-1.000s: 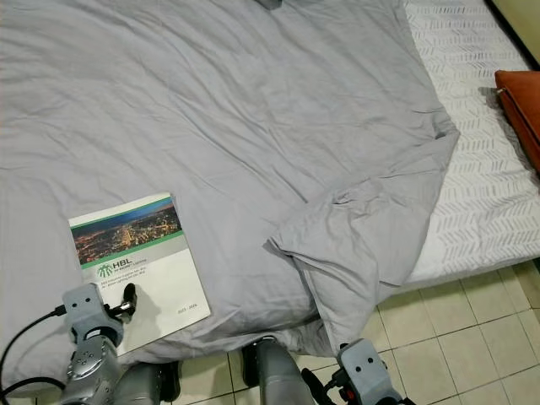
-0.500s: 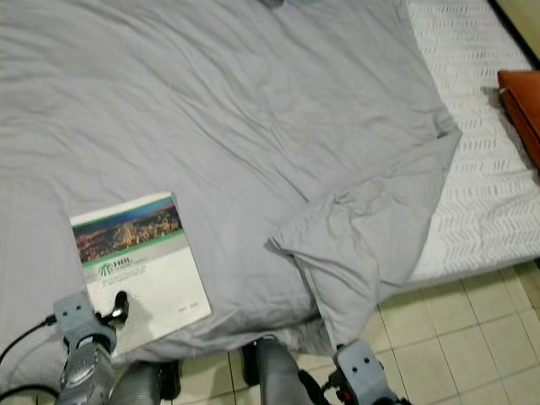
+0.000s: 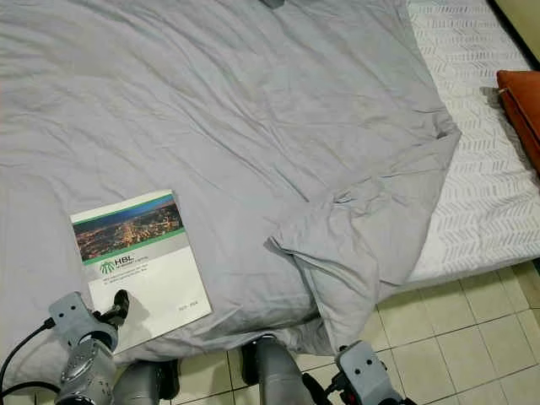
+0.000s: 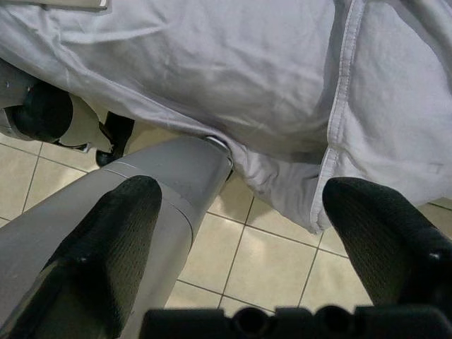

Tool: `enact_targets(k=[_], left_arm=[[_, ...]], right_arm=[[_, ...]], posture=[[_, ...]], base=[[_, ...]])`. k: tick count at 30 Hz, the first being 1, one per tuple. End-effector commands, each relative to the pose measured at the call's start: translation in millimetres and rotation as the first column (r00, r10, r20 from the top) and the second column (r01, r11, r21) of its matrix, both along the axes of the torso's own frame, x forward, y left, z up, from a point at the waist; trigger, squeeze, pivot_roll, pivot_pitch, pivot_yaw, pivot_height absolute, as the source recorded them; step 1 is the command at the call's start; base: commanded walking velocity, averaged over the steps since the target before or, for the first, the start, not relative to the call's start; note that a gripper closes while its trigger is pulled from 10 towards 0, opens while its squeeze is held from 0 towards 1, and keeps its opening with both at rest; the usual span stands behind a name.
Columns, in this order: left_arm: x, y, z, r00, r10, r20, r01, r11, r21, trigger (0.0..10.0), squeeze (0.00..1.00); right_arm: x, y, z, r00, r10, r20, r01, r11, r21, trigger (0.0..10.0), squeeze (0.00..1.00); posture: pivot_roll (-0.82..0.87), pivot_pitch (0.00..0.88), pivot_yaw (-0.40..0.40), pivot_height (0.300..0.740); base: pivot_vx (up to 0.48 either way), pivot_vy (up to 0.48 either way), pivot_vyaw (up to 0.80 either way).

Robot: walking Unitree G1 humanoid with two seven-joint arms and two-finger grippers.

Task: Clean up the room

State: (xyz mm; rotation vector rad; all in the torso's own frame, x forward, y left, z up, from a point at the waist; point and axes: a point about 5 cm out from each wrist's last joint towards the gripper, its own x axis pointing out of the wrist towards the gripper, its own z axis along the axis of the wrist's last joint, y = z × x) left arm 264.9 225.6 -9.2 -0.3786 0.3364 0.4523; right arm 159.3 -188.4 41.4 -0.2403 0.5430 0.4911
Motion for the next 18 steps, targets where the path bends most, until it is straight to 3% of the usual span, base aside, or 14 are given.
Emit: enact_targets(k=[1, 6, 8, 10, 12, 18], left_arm=[[-10.8, -20.6, -16.7, 0.996, -0.064, -0.069, 0.061, 0.997, -0.045, 10.0, 0.0], [-12.3, -23.9, -17.8, 0.993, -0.091, -0.073, 0.09, 0.996, -0.018, 10.0, 0.0], [-12.5, -24.6, -16.5, 0.991, -0.113, -0.075, 0.116, 0.992, 0.041, 10.0, 0.0], [-13.3, -22.5, -13.9, 0.989, -0.121, -0.089, 0.133, 0.98, 0.147, 10.0, 0.0], [-14.9, -19.7, -12.4, 0.983, -0.129, -0.133, 0.163, 0.944, 0.285, 10.0, 0.0], [-14.7, -20.3, -13.0, 0.986, -0.11, -0.126, 0.139, 0.957, 0.253, 10.0, 0.0]], right_arm=[[-10.1, -6.6, -4.4, 0.999, -0.013, -0.044, 0.012, 1.0, -0.019, 10.0, 0.0], [-10.6, -6.4, -5.2, 0.999, -0.012, -0.045, 0.011, 1.0, -0.02, 10.0, 0.0], [-10.5, -5.6, -5.3, 0.999, -0.012, -0.044, 0.011, 1.0, -0.018, 10.0, 0.0], [-10.2, -5.1, -5.5, 0.999, -0.013, -0.043, 0.012, 1.0, -0.017, 10.0, 0.0], [-10.4, -5.0, -6.4, 0.999, -0.013, -0.044, 0.013, 1.0, -0.017, 10.0, 0.0], [-11.4, -4.8, -7.4, 0.999, -0.009, -0.05, 0.008, 1.0, -0.018, 10.0, 0.0]], posture=[[-0.27, 0.473, -0.205, 0.74], [-0.26, 0.474, -0.198, 0.74], [-0.26, 0.474, -0.196, 0.74], [-0.26, 0.475, -0.193, 0.74], [-0.25, 0.477, -0.19, 0.74], [-0.25, 0.479, -0.191, 0.74]], base=[[0.0, 0.0, 0.0], [0.0, 0.0, 0.0], [0.0, 0.0, 0.0], [0.0, 0.0, 0.0], [0.0, 0.0, 0.0], [0.0, 0.0, 0.0]])
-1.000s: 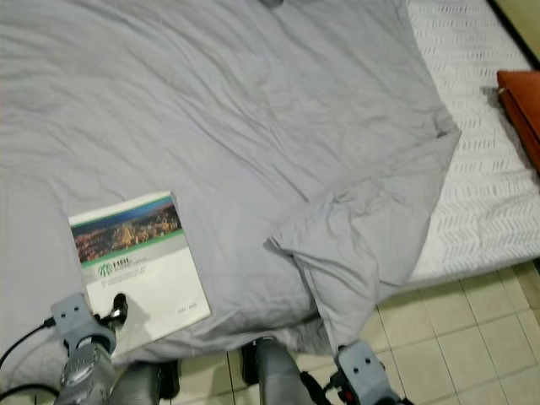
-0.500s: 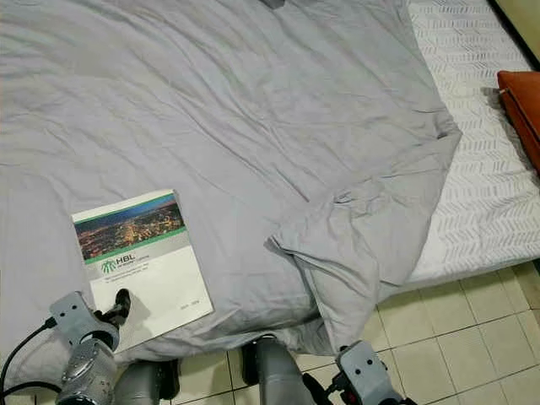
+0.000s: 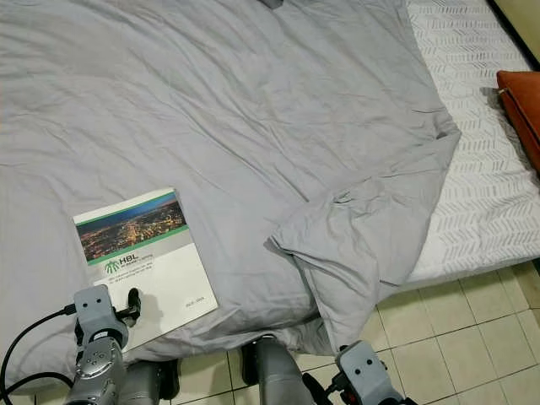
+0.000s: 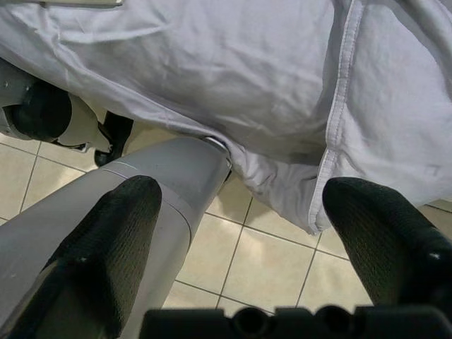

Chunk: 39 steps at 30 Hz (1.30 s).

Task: Clean up the room

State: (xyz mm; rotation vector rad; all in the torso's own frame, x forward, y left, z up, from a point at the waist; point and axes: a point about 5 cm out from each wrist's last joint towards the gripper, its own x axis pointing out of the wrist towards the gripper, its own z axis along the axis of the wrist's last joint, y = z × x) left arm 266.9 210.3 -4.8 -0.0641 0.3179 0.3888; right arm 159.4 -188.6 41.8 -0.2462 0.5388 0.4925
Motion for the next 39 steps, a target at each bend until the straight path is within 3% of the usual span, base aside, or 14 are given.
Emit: enact_targets(k=[1, 5, 8, 10, 17, 18, 19, 20, 26, 27, 28, 29, 35, 39], left_arm=[[-16.5, -5.2, -17, 0.997, 0.004, -0.079, -0.007, 0.999, -0.032, 10.0, 0.0], [-17.5, -9.9, -21, 0.995, 0.041, -0.089, -0.051, 0.992, -0.12, 10.0, 0.0], [-17.4, -12.7, -22, 0.995, 0.047, -0.084, -0.058, 0.988, -0.14, 10.0, 0.0], [-14.8, -17.0, -21, 0.997, 0.061, -0.057, -0.072, 0.973, -0.221, 10.0, 0.0], [-10.0, -31.8, -23, 0.997, 0.022, -0.071, -0.045, 0.942, -0.334, 10.0, 0.0], [-11.1, -33.9, -26, 0.996, 0.005, -0.094, -0.037, 0.94, -0.339, 6.4, 0.0], [-12.0, -35.2, -28, 0.994, -0.006, -0.11, -0.032, 0.939, -0.341, 6.4, 0.0], [-13.4, -37.1, -30, 0.991, -0.024, -0.133, -0.024, 0.937, -0.348, 0.0, 0.0], [-22.0, -35.0, -40, 0.979, -0.012, -0.205, -0.075, 0.909, -0.41, 0.0, 0.0], [-27.3, -32.7, -45, 0.971, 0.046, -0.236, -0.16, 0.856, -0.492, 0.0, 0.0], [-27.3, -32.7, -45, 0.971, 0.046, -0.236, -0.16, 0.856, -0.492, 0.0, 0.0], [-28.4, -31.0, -46, 0.97, 0.075, -0.231, -0.19, 0.828, -0.527, 0.0, 0.0], [-20.3, -29.4, -38, 0.986, 0.056, -0.158, -0.131, 0.846, -0.516, 0.0, 0.0], [-1.0, -25.1, -18, 1.0, 0.02, -0.014, -0.024, 0.875, -0.483, 0.0, 0.0]], right_arm=[[-11.3, -4.6, -8, 0.998, -0.012, -0.055, 0.011, 1.0, -0.015, 10.0, 0.0], [-11.8, -4.6, -8, 0.999, -0.009, -0.054, 0.008, 1.0, -0.017, 10.0, 0.0], [-13.2, -5.3, -8, 0.998, -0.007, -0.055, 0.005, 1.0, -0.021, 10.0, 0.0], [-13.7, -6.1, -7, 0.999, -0.004, -0.055, 0.002, 1.0, -0.026, 10.0, 0.0], [-13.2, -6.9, -8, 0.998, 0.0, -0.056, -0.001, 1.0, -0.029, 10.0, 0.0], [-12.9, -6.6, -8, 0.998, 0.001, -0.056, -0.002, 1.0, -0.029, 10.0, 0.0], [-12.7, -6.3, -8, 0.998, 0.001, -0.056, -0.003, 1.0, -0.028, 10.0, 0.0], [-12.5, -6.1, -8, 0.998, 0.002, -0.056, -0.003, 1.0, -0.029, 10.0, 0.0], [-12.9, -5.8, -7, 0.998, 0.0, -0.056, -0.001, 1.0, -0.029, 10.0, 0.0], [-14.1, -6.0, -8, 0.998, -0.003, -0.059, 0.001, 1.0, -0.03, 10.0, 0.0], [-14.1, -6.0, -8, 0.998, -0.003, -0.059, 0.001, 1.0, -0.03, 10.0, 0.0], [-15.4, -5.8, -8, 0.998, -0.004, -0.063, 0.002, 1.0, -0.03, 10.0, 0.0], [-14.6, -3.5, -10, 0.998, -0.004, -0.064, 0.002, 1.0, -0.027, 10.0, 0.0], [-8.6, -4.0, -12, 0.998, -0.013, -0.056, 0.011, 1.0, -0.028, 10.0, 0.0]], posture=[[-0.26, 0.479, -0.191, 0.74], [-0.26, 0.483, -0.195, 0.74], [-0.26, 0.483, -0.195, 0.74], [-0.27, 0.484, -0.2, 0.74], [-0.27, 0.485, -0.206, 0.74], [-0.27, 0.485, -0.207, 0.74], [-0.27, 0.485, -0.207, 0.74], [-0.27, 0.485, -0.207, 0.74], [-0.28, 0.493, -0.208, 0.74], [-0.28, 0.493, -0.208, 0.74], [-0.28, 0.493, -0.208, 0.74], [-0.28, 0.493, -0.208, 0.74], [-0.27, 0.49, -0.198, 0.74], [-0.25, 0.474, -0.182, 0.74]], base=[[0.0, 0.0, 0.0], [0.0, 0.0, 0.0], [0.0, 0.0, 0.0], [0.0, 0.0, 0.0], [0.0, 0.0, 0.0], [0.0, 0.0, 0.0], [0.0, 0.0, 0.0], [0.0, 0.0, 0.0], [0.0, 0.0, 0.0], [0.0, 0.0, 0.0], [0.0, 0.0, 0.0], [0.0, 0.0, 0.0], [0.0, 0.0, 0.0], [0.0, 0.0, 0.0]])
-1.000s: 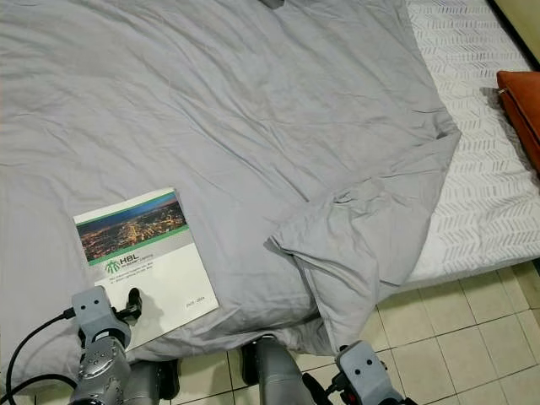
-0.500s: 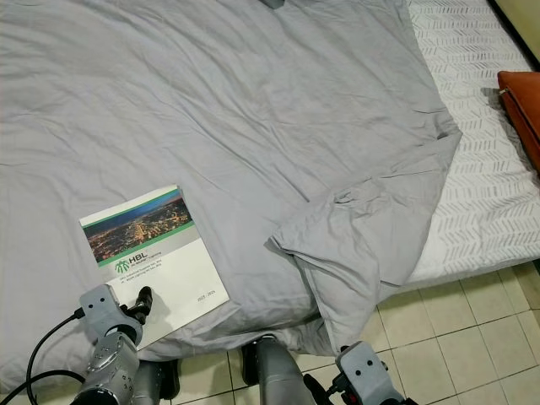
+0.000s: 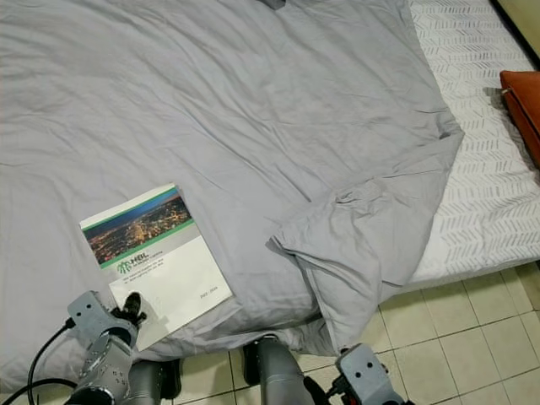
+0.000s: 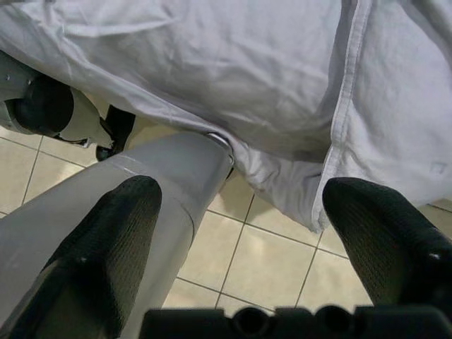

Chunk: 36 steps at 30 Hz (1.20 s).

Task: Clean up the room

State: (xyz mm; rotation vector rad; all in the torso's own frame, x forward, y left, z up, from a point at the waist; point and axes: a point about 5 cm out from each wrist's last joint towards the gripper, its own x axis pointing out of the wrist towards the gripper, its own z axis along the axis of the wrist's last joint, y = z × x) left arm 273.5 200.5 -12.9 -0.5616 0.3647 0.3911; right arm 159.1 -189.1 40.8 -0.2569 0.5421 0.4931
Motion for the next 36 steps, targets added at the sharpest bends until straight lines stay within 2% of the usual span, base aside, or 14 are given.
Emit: enact_targets(k=[1, 3, 5, 9, 13, 20, 21, 24, 25, 30, 31, 33, 35, 36], left_arm=[[-3.1, -14.4, -4, 0.996, -0.09, 0.003, 0.09, 0.996, -0.006, 0.0, 0.0], [1.7, -13.5, 2, 0.993, -0.11, 0.039, 0.109, 0.994, 0.021, 0.0, 0.0], [12.0, -11.4, 26, 0.971, -0.171, 0.165, 0.158, 0.984, 0.088, 0.0, 0.0], [15.3, -11.3, 39, 0.953, -0.204, 0.224, 0.183, 0.977, 0.11, 0.0, 0.0], [19.6, -15.1, 62, 0.907, -0.299, 0.297, 0.248, 0.948, 0.199, 0.0, 0.0], [20.7, -22.4, 78, 0.864, -0.401, 0.306, 0.315, 0.903, 0.292, 0.0, 0.0], [21.2, -26.1, 77, 0.855, -0.443, 0.268, 0.349, 0.876, 0.334, 0.0, 0.0], [23.0, -29.4, 71, 0.86, -0.468, 0.204, 0.376, 0.851, 0.367, 0.0, 0.0], [31.3, -27.8, 69, 0.87, -0.477, 0.123, 0.37, 0.798, 0.476, 10.0, 1.0], [48.3, -9.8, 84, 0.89, -0.442, 0.108, 0.298, 0.745, 0.597, 10.0, 1.0], [45.8, -8.4, 87, 0.881, -0.46, 0.107, 0.294, 0.711, 0.639, 10.0, 1.0], [30.0, -11.0, 84, 0.865, -0.492, 0.099, 0.307, 0.675, 0.671, 10.0, 1.0], [3.5, -17.1, 76, 0.867, -0.488, 0.104, 0.311, 0.69, 0.653, 10.0, 1.0], [3.5, -17.1, 76, 0.867, -0.488, 0.104, 0.311, 0.69, 0.653, 10.0, 1.0]], right_arm=[[-6.6, -3.5, -11, 0.998, -0.018, -0.052, 0.017, 1.0, -0.018, 10.0, 0.0], [-2.6, -2.9, -13, 0.999, -0.021, -0.047, 0.02, 1.0, -0.017, 10.0, 0.0], [16.3, 1.7, -18, 0.999, -0.034, -0.015, 0.034, 0.999, -0.001, 10.0, 0.0], [34.1, 7.4, -21, 0.999, -0.048, 0.013, 0.048, 0.999, 0.019, 10.0, 0.0], [68.7, 15.3, -18, 0.992, -0.101, 0.077, 0.097, 0.993, 0.064, 10.0, 0.0], [98.4, 21.2, -18, 0.984, -0.129, 0.122, 0.119, 0.989, 0.09, 10.0, 0.0], [104.2, 21.3, -18, 0.981, -0.147, 0.126, 0.136, 0.986, 0.098, 10.0, 0.0], [109.1, 22.0, -19, 0.978, -0.163, 0.127, 0.149, 0.983, 0.11, 10.0, 0.0], [110.8, 23.5, -19, 0.978, -0.159, 0.137, 0.144, 0.984, 0.108, 10.0, 0.0], [109.8, 23.3, -9, 0.967, -0.141, 0.21, 0.12, 0.987, 0.111, 10.0, 0.0], [109.2, 22.9, -6, 0.963, -0.143, 0.23, 0.117, 0.985, 0.125, 10.0, 0.0], [107.1, 20.0, 2, 0.944, -0.184, 0.273, 0.141, 0.976, 0.167, 10.0, 0.0], [101.5, 16.1, 18, 0.906, -0.261, 0.335, 0.187, 0.953, 0.237, 10.0, 0.0], [101.5, 16.1, 18, 0.906, -0.261, 0.335, 0.187, 0.953, 0.237, 10.0, 0.0]], posture=[[-0.25, 0.474, -0.182, 0.74], [-0.22, 0.446, -0.161, 0.74], [-0.15, 0.364, -0.117, 0.74], [-0.1, 0.292, -0.084, 0.74], [-0.03, 0.176, -0.049, 0.74], [0.02, 0.068, -0.023, 0.74], [0.03, 0.042, -0.018, 0.74], [0.03, 0.043, -0.02, 0.74], [0.02, 0.059, -0.029, 0.74], [-0.03, 0.074, -0.022, 0.74], [-0.03, 0.076, -0.02, 0.74], [-0.04, 0.076, -0.01, 0.74], [-0.04, 0.076, 0.004, 0.74], [-0.04, 0.076, 0.004, 0.74]], base=[[0.0, 0.0, 0.0], [0.0, 0.0, 0.0], [0.0, 0.0, 0.0], [0.0, 0.0, 0.0], [0.0, 0.0, 0.0], [0.0, 0.0, 0.0], [0.0, 0.0, 0.0], [0.0, 0.0, 0.0], [0.0, 0.0, 0.0], [0.0, 0.0, 0.0], [0.0, 0.0, 0.0], [0.0, 0.0, 0.0], [0.0, 0.0, 0.0], [0.0, 0.0, 0.0]])
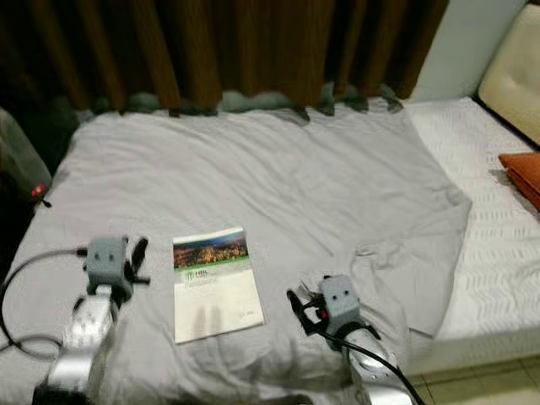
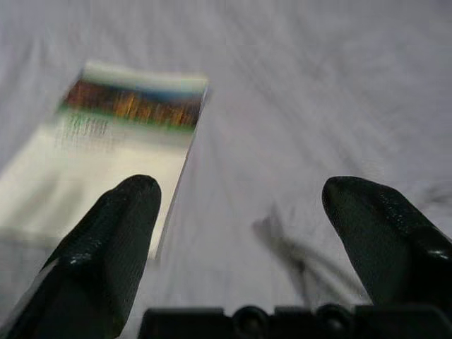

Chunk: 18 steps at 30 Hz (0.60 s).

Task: Clean up the room

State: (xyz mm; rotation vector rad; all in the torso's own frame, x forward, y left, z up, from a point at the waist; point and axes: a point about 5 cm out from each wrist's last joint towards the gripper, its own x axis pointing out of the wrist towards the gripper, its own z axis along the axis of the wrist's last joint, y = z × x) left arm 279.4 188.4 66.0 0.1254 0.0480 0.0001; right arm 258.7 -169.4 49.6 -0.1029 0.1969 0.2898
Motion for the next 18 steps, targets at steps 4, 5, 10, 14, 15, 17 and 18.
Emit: enact_targets(k=[4, 5, 10, 14, 15, 17, 18], left_arm=[[-34.6, -25.6, 8, 1.0, 0.004, 0.026, -0.002, 0.998, -0.069, 10.0, 1.0], [-35.6, -29.8, 12, 0.999, 0.002, 0.038, 0.001, 0.997, -0.083, 10.0, 1.0], [-15.4, -35.7, 14, 1.0, -0.009, 0.008, 0.01, 0.999, -0.042, 10.0, 1.0], [-4.2, -38.1, 11, 0.995, -0.059, -0.076, 0.056, 0.998, -0.037, 10.0, 1.0], [-4.2, -38.1, 11, 0.995, -0.059, -0.076, 0.056, 0.998, -0.037, 10.0, 1.0], [-1.7, -39.9, 12, 0.996, -0.047, -0.074, 0.047, 0.999, 0.003, 10.0, 0.0], [-1.1, -41.3, 12, 0.996, -0.051, -0.067, 0.051, 0.999, -0.004, 10.0, 0.0]], right_arm=[[-17.5, -6.6, 22, 0.993, -0.094, 0.077, 0.086, 0.991, 0.106, 10.0, 0.0], [-19.3, -6.4, 22, 0.993, -0.092, 0.074, 0.085, 0.991, 0.104, 10.0, 0.0], [-7.8, -5.5, 13, 0.996, -0.091, 0.015, 0.089, 0.99, 0.113, 10.0, 0.0], [3.2, -4.9, 11, 0.997, -0.074, -0.025, 0.076, 0.993, 0.086, 10.0, 0.0], [3.2, -4.9, 11, 0.997, -0.074, -0.025, 0.076, 0.993, 0.086, 10.0, 0.0], [6.2, -5.7, 6, 0.997, -0.052, -0.053, 0.055, 0.997, 0.054, 10.0, 0.0], [7.6, -6.7, 6, 0.997, -0.054, -0.051, 0.056, 0.998, 0.039, 10.0, 0.0]], posture=[[-0.02, 0.068, 0.011, 0.74], [-0.01, 0.06, 0.009, 0.74], [0.01, 0.039, 0.007, 0.74], [0.01, 0.034, 0.008, 0.74], [0.01, 0.034, 0.008, 0.74], [0.01, 0.031, 0.009, 0.74], [0.01, 0.031, 0.009, 0.74]], base=[[0.0, 0.0, 0.0], [0.0, 0.0, 0.0], [0.0, 0.0, 0.56], [0.0, 0.0, 0.6], [0.0, 0.0, 0.59], [0.0, 0.0, 0.28], [0.0, 0.0, 0.0]])
